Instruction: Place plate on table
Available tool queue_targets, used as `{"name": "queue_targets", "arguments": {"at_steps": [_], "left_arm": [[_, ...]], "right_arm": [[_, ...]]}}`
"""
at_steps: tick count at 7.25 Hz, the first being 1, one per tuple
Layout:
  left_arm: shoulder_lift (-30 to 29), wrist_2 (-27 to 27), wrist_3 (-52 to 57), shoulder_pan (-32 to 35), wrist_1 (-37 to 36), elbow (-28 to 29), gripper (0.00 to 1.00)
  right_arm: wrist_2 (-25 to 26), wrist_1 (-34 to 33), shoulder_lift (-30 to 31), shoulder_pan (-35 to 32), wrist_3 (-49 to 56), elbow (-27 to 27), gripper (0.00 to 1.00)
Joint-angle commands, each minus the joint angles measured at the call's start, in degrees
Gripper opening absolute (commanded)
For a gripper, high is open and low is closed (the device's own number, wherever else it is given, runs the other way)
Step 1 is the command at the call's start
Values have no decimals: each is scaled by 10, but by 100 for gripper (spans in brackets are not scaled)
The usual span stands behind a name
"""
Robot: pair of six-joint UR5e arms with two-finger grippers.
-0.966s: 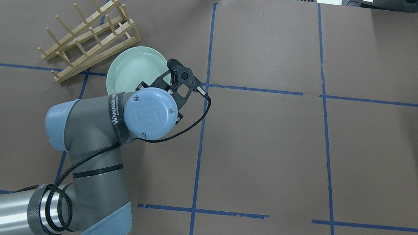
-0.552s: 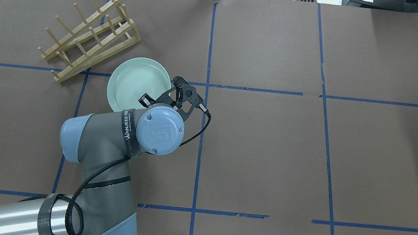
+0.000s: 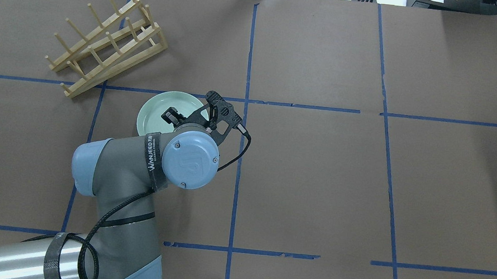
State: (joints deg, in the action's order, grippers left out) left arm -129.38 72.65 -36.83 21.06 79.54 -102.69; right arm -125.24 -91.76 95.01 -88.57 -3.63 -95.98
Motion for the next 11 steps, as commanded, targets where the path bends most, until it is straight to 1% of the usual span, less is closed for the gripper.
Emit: {"name": "queue_targets", "arguments": {"at_steps": [1, 2, 3, 4, 5, 6, 7, 8, 10, 11], "left_arm": [[4, 2, -7, 5, 24, -46, 100], [3, 30, -8, 27, 27, -70, 100], [3, 147, -7, 116, 27, -87, 100], [4, 253, -1, 199, 28, -87, 100], [20, 336, 0, 283, 41, -86, 100], [86, 436, 9, 356, 96, -83, 100], [185, 519, 98, 443, 144, -80, 100], [262, 568, 207, 504, 150, -60, 100], [329, 631, 363, 627, 151, 45, 100], [360, 638, 424, 655, 150, 81, 100]], "right_arm": [[0, 0, 0, 0, 0, 0, 100], [0, 0, 0, 0, 0, 0, 100], [0, 0, 0, 1, -1, 0, 100], [0, 0, 0, 0, 0, 0, 100], [0, 0, 0, 0, 0, 0, 100], [0, 0, 0, 0, 0, 0, 100], [0, 0, 0, 0, 0, 0, 100], [0, 0, 0, 0, 0, 0, 100], [0, 0, 0, 0, -1, 0, 100], [0, 0, 0, 0, 0, 0, 100]]}}
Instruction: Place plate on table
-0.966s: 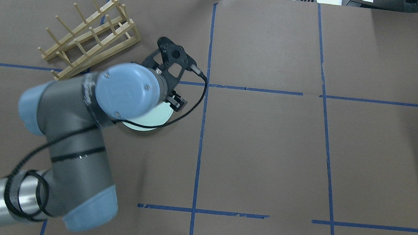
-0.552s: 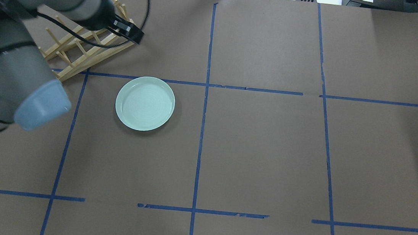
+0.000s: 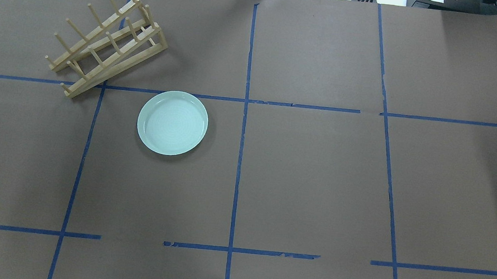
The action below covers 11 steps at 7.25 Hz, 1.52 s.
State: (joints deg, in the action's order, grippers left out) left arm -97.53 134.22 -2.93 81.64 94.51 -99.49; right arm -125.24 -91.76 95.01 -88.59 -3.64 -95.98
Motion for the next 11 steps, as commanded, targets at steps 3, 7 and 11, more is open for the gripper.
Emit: {"name": "queue_targets", "arguments": {"at_steps": [3, 7, 11], "left_arm": [[80, 21, 90, 90, -6, 83, 100], [85, 17, 53, 88, -6, 90, 100], [84, 16, -10, 88, -6, 91, 100]], "right_arm": [[0, 0, 0, 0, 0, 0, 100], [0, 0, 0, 0, 0, 0, 100], [0, 0, 0, 1, 0, 0, 100]]}}
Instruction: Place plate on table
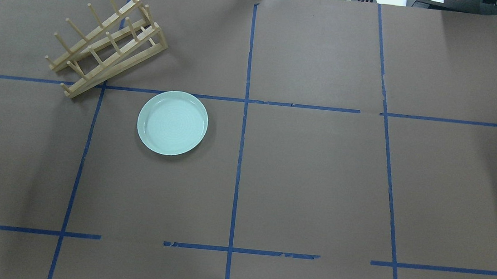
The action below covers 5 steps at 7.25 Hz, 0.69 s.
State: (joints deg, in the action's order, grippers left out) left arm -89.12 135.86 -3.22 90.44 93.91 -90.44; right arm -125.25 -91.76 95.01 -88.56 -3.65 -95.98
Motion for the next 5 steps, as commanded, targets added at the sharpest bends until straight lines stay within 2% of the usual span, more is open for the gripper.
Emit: {"name": "queue_targets", "arguments": {"at_steps": [1, 5], "left_arm": [[0, -1, -6, 0, 0, -2, 100], [0, -1, -6, 0, 0, -6, 100]], "right_arm": [[0, 0, 0, 0, 0, 0, 100], [0, 0, 0, 0, 0, 0, 100]]}}
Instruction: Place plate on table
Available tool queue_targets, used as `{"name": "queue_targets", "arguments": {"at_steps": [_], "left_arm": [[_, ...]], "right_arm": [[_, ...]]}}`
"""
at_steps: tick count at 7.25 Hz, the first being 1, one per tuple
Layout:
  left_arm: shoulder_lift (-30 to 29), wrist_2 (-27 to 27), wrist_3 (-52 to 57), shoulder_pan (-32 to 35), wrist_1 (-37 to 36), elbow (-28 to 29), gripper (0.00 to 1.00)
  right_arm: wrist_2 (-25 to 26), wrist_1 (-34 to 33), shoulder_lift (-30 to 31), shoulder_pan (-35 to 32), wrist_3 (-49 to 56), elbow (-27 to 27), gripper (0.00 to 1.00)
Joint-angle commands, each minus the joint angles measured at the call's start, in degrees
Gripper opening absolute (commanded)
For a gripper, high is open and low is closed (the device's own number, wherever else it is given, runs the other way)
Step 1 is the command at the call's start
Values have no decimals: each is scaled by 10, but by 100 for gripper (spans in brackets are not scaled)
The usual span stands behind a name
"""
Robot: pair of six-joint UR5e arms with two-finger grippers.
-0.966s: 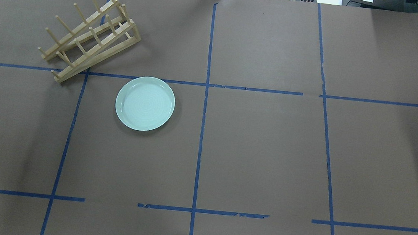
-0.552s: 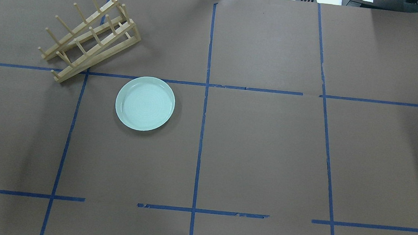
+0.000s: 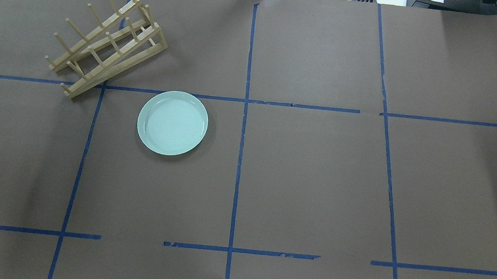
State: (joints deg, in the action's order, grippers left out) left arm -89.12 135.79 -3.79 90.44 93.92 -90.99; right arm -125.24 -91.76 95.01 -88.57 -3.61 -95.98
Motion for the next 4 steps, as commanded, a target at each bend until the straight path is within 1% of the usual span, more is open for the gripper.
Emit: {"name": "queue_targets", "arguments": {"at_steps": [1, 4], "left_arm": [[0, 0, 0, 0, 0, -1, 100], [-3, 0, 0, 0, 0, -3, 100]], "right_arm": [[0, 0, 0, 0, -1, 0, 100], [0, 0, 0, 0, -1, 0, 100]]}}
